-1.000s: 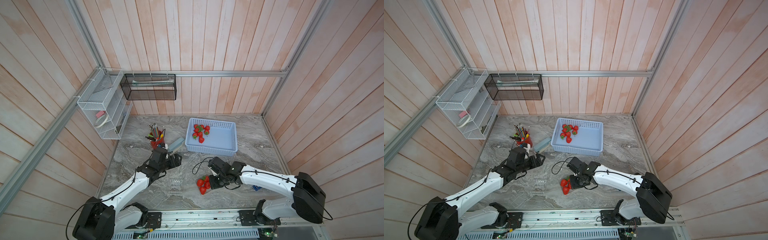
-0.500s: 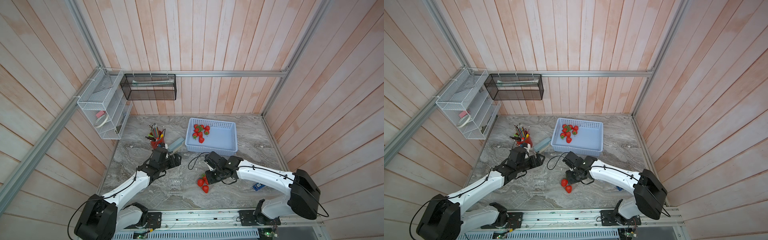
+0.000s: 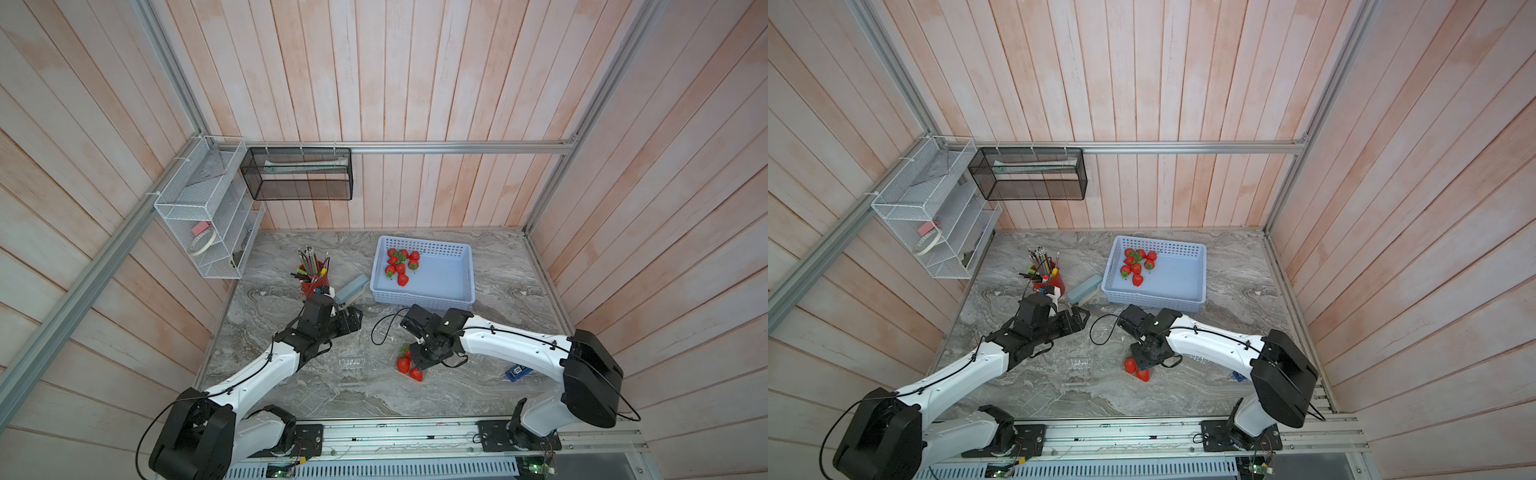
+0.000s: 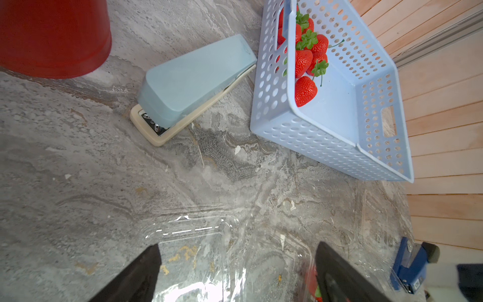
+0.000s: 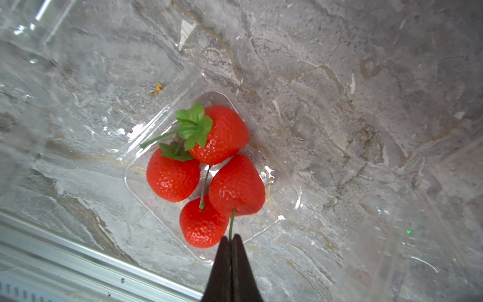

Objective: Pack strawberries into containers
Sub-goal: Close the packing box at the center of the board.

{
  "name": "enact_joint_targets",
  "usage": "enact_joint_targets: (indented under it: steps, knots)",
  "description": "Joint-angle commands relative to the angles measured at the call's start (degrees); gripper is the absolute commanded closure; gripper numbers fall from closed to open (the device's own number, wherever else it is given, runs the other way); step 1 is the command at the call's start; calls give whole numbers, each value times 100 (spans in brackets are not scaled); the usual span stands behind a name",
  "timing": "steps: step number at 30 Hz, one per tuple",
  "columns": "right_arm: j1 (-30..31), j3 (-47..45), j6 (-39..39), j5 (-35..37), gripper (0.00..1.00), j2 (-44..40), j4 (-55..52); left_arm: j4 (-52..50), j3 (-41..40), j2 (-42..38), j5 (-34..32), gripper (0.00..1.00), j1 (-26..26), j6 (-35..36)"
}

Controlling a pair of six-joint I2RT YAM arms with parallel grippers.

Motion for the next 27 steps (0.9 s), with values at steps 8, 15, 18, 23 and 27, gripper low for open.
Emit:
enact_joint_targets:
  steps: [8, 15, 18, 23, 27]
  knots:
    - [351, 657, -208, 280, 80, 609, -133, 78, -142, -52, 73, 6, 50, 80]
    - [362, 684, -143, 127, 65, 630, 63, 43, -168, -84, 106, 6, 64, 89]
    - [334, 642, -30, 76, 65, 425, 162, 23, -176, -113, 115, 6, 71, 113]
    - [18, 5, 349, -560, 72, -428, 882, -17, -237, -156, 122, 8, 72, 156]
    - [-300, -740, 739, -842, 88, -1200, 1404, 75, -311, -153, 314, 22, 80, 203]
